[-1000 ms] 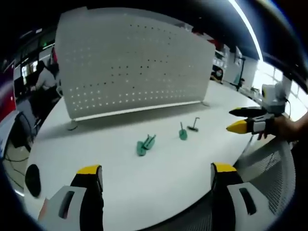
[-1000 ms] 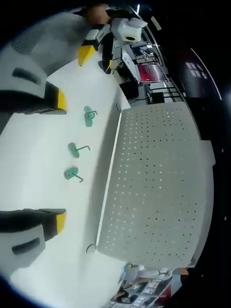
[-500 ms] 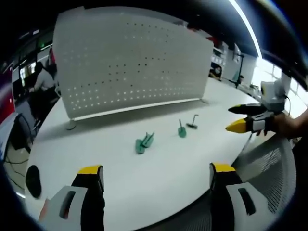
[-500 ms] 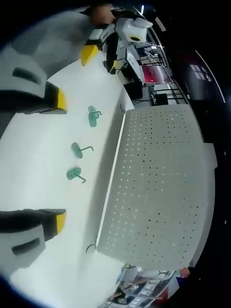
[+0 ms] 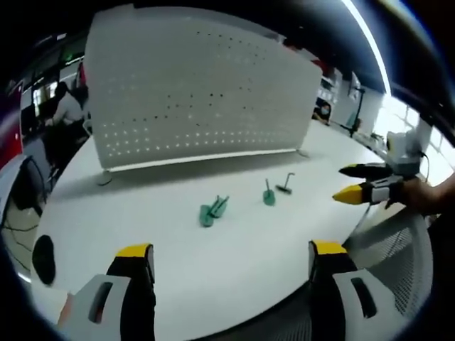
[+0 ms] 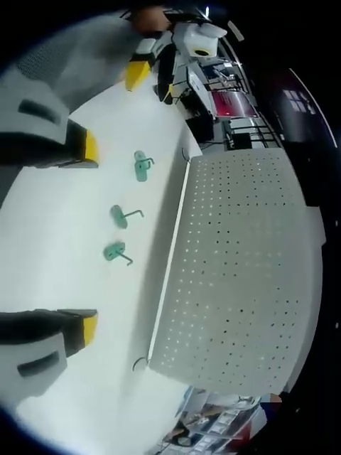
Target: Insert the hook assembly into the mounting plate slot until the hook locks in place.
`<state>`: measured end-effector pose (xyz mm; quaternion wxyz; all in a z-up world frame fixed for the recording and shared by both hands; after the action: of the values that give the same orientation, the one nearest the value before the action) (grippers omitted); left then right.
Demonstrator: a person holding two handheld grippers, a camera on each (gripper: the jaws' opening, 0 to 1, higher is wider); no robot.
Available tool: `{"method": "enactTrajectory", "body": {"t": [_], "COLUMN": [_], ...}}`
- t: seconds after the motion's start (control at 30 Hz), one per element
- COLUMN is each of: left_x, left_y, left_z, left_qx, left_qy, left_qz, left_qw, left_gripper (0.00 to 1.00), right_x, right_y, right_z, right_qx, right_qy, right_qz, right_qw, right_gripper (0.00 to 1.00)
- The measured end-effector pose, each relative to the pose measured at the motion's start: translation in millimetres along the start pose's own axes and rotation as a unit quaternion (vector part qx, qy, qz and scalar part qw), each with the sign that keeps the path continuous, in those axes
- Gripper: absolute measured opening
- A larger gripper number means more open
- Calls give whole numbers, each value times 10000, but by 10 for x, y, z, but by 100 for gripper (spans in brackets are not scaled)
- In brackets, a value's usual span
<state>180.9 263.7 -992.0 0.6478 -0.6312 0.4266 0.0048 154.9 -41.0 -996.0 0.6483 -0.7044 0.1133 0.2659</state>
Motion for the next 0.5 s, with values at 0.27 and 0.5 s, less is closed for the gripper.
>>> {"method": "enactTrajectory", "body": {"t": [0.27,0.5], "left_x": [10,6], "left_y": [10,9], "left_z": [-2,-51], "left_qx": [85,292], "left_qy": [18,380], "left_qz": [59,299], "left_qw": [9999,9984], "left_gripper": [89,93], "right_x": [4,-1], "right_y": [-4,-8], "right_z": [19,7], "right_qx": [-35,15], "right_qy": [-55,-56], "right_qz": [-12,-41], "right_qw": [10000,10000], "right_gripper": [76,75]}}
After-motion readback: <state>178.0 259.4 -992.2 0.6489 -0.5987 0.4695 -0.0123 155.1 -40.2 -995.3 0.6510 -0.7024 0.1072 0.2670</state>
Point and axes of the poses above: the point that each gripper's makers call its tool centre point, and the gripper's own axes: x roughly forward along the fingers, z roughly to its left, y roughly out of its underside, the point moved 9 cm from there along -x, roughly backward along the fingers, and after that the axes turned 1 degree about -x, right-handed, at the moved point
